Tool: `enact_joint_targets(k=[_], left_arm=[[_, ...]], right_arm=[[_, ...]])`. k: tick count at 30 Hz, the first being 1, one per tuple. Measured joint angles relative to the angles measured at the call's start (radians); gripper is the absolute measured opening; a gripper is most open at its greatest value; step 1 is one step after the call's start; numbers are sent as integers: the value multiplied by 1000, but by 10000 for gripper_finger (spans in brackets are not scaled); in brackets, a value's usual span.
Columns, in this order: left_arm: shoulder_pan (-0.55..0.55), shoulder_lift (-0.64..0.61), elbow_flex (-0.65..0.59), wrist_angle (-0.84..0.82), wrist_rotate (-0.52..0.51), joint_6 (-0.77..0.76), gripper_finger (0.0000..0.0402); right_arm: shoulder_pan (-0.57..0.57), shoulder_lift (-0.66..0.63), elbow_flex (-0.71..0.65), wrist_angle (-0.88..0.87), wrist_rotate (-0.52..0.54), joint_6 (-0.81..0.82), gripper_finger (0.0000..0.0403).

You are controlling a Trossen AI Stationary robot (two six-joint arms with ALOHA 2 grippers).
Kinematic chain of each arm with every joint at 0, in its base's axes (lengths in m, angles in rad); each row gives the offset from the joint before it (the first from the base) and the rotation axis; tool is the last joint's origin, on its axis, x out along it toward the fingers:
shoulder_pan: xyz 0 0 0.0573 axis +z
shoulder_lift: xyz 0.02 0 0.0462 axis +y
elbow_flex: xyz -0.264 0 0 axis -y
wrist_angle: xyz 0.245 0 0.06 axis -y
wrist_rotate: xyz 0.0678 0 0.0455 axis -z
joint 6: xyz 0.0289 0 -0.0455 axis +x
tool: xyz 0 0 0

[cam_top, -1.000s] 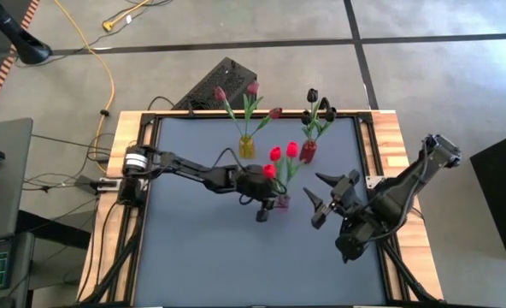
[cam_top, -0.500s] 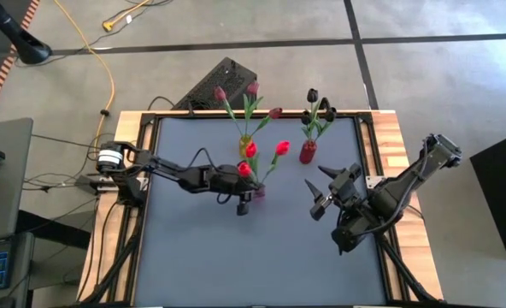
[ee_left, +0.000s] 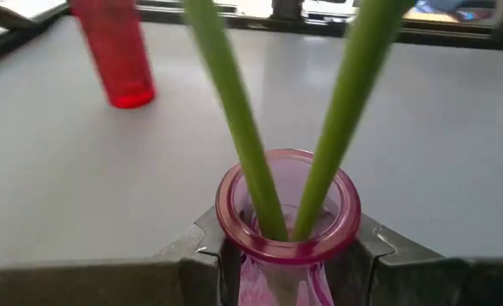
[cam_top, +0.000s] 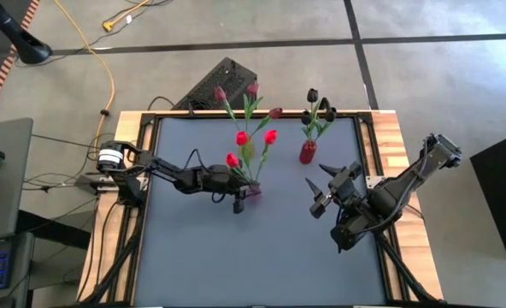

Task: Sort flowers into vase by color
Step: Move the purple flower vase to the center of the table

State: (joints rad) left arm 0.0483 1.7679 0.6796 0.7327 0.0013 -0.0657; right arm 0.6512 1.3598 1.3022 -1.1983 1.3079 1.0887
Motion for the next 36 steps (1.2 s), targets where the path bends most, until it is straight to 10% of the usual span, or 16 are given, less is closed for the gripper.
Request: enact_joint_targets(k=[7,23,36], left_arm=[[-4,0,0,-16,-26,35,107],[-3,0,1,-46,-36,28,248],[-3,-12,1,-89,-35,134,264]], right_arm=[[-6,0,0,4,0,-14,286],[-6,0,0,6,-1,-16,286],[-6,0,0,6,-26,-16,286]])
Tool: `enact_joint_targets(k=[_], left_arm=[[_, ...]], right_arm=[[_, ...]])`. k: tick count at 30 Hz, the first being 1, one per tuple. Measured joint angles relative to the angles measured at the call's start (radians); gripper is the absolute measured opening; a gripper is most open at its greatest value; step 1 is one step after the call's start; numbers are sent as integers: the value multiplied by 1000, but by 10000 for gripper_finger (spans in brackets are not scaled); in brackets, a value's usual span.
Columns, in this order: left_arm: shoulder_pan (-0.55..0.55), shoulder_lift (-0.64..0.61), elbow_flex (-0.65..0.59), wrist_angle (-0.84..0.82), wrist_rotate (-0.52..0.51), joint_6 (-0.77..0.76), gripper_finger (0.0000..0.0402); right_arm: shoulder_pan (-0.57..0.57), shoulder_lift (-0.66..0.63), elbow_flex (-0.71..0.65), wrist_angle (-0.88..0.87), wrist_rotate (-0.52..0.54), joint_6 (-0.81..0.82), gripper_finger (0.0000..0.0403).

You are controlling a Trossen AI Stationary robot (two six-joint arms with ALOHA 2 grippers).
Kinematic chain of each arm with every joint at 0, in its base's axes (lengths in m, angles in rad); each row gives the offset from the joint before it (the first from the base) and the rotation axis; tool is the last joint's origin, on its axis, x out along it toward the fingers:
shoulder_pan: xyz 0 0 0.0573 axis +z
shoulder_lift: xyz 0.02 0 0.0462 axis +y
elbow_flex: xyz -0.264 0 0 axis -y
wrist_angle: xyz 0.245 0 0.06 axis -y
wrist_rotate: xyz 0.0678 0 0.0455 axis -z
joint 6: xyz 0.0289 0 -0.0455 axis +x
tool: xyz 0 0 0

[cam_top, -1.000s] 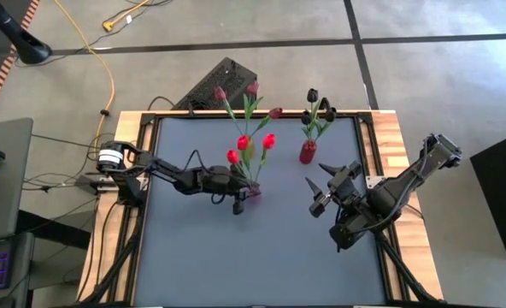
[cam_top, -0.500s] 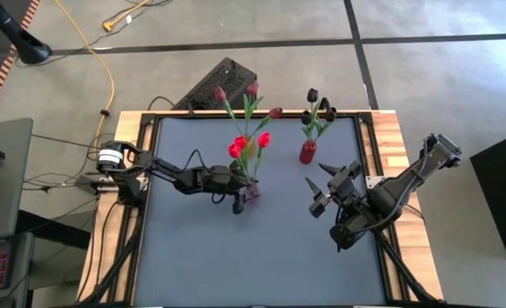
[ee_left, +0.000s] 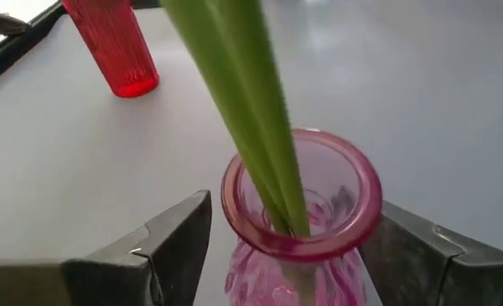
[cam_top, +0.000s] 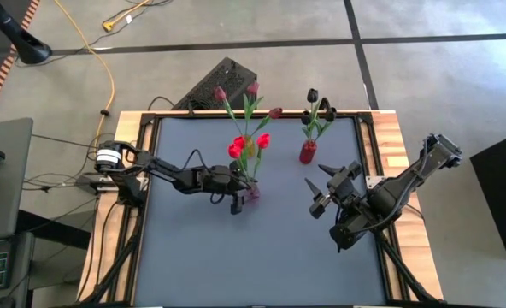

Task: Sort flowers into vase by color
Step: Move the purple flower vase to the center of the table, then return to Home Position

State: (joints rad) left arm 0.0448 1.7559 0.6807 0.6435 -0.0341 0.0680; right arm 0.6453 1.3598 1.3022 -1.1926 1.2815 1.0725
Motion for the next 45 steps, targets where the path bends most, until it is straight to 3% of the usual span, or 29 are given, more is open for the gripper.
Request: enact_joint_targets(k=[12,23,31,37,41,45], left_arm=[[0,-159,0,-267,35,56,264],[0,-371,0,-671,-81,95,264],[-24,-645,0,-984,-81,39,264],[-75,-896,-11,-1026,-85,14,264],[-81,-1083,-63,-1013,-101,12,264],[-72,-1293,-172,-931,-112,-2,264]], right_arm=[[0,0,0,0,-1,0,286],[-2,-1,0,0,-26,0,286],[-85,1,0,5,-250,-5,286],[-185,-15,-41,98,-413,-172,286],[-275,-58,-154,307,-577,-342,286],[-367,-138,-319,645,-781,-564,286]])
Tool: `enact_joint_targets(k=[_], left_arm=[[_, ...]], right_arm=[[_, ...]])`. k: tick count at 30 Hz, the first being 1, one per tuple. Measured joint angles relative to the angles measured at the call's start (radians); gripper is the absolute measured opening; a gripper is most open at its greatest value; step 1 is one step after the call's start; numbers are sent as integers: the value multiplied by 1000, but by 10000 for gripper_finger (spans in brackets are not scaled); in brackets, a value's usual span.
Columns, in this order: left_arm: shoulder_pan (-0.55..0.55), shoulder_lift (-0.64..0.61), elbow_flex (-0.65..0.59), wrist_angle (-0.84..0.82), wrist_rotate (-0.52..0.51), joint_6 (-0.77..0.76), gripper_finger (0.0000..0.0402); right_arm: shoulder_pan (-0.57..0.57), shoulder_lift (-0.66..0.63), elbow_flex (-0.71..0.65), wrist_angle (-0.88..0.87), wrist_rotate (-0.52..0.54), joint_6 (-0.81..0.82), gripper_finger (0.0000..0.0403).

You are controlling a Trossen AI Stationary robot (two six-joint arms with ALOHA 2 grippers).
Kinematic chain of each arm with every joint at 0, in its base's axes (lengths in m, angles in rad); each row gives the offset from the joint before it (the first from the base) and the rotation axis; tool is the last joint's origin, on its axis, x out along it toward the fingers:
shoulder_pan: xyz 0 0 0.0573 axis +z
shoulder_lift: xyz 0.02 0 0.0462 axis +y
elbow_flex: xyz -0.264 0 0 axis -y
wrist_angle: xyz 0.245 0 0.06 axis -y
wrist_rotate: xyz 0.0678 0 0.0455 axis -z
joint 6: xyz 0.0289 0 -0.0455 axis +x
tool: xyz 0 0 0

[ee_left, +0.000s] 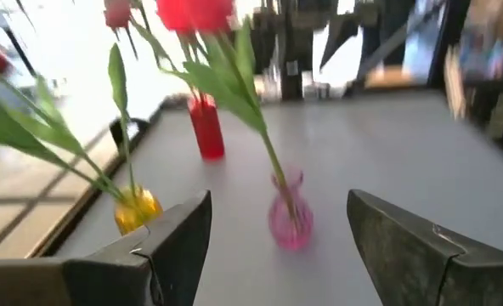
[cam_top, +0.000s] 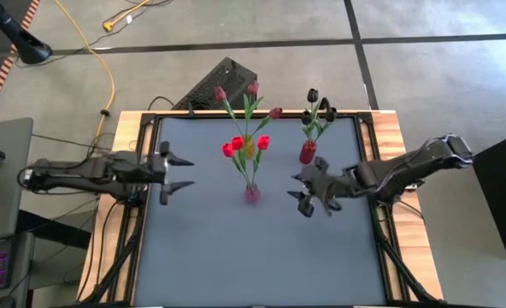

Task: Sort flowers into vase by color
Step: Return to Home Position

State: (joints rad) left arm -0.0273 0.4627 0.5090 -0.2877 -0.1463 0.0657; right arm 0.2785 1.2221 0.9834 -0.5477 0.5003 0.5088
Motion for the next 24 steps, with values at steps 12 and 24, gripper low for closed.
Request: enact_joint_targets(k=[12,24], left_arm=[[23,-379,-190,125,-139,-130,258],[22,-392,-223,88,-121,-128,224]], right_arm=[[-211,-314,-376,516,-249,-270,270],[-265,-491,-633,653,-241,-271,247]])
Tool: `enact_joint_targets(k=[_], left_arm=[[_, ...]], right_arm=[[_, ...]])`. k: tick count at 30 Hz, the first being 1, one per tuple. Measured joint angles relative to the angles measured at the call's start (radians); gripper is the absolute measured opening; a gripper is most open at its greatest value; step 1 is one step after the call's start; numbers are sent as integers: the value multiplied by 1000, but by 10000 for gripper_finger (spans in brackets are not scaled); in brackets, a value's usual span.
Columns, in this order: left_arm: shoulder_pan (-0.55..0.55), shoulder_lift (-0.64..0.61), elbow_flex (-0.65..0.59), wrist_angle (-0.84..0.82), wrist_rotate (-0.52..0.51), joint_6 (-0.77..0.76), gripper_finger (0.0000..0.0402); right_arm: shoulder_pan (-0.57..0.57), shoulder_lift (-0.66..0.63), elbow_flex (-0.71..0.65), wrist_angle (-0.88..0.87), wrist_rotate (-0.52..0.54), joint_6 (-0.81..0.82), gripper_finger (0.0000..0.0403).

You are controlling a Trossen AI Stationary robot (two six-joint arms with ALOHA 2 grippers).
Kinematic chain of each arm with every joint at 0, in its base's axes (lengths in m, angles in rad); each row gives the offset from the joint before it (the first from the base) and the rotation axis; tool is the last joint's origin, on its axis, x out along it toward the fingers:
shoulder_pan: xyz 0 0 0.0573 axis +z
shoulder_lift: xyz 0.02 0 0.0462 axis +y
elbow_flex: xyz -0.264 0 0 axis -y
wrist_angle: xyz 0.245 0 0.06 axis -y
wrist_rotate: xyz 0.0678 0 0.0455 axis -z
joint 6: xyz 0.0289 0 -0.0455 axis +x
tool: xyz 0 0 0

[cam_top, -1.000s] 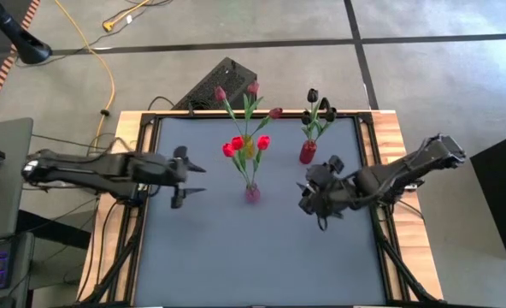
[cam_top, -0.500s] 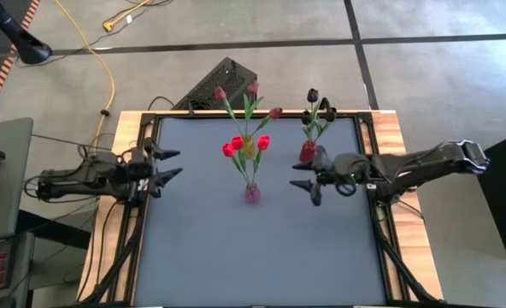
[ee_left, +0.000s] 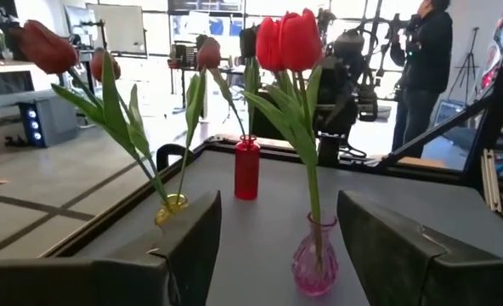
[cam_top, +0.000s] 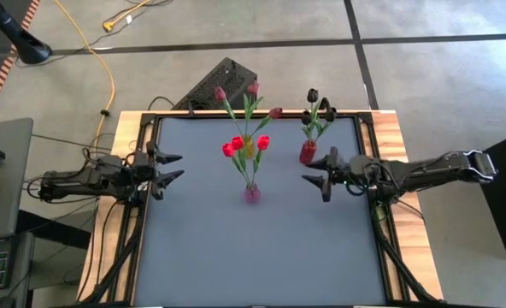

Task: Sort flowers into vase by color
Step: Return to Home Position

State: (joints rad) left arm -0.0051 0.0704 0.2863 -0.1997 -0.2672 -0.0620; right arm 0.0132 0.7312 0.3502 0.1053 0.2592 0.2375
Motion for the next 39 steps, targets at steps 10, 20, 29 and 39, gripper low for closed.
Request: enact_joint_targets(k=[10,20,29,39], left_arm=[[0,0,-37,8,-1,-13,198],[0,1,-144,105,-26,-48,119],[0,1,-144,102,-36,-29,6],[0,1,-144,100,-21,-13,1]], right_arm=[[-26,-147,-152,25,1,-63,29],[-96,-356,-286,-21,-41,-59,17],[-109,-477,-342,-52,-104,-29,21],[-99,-482,-342,-60,-107,-130,27]])
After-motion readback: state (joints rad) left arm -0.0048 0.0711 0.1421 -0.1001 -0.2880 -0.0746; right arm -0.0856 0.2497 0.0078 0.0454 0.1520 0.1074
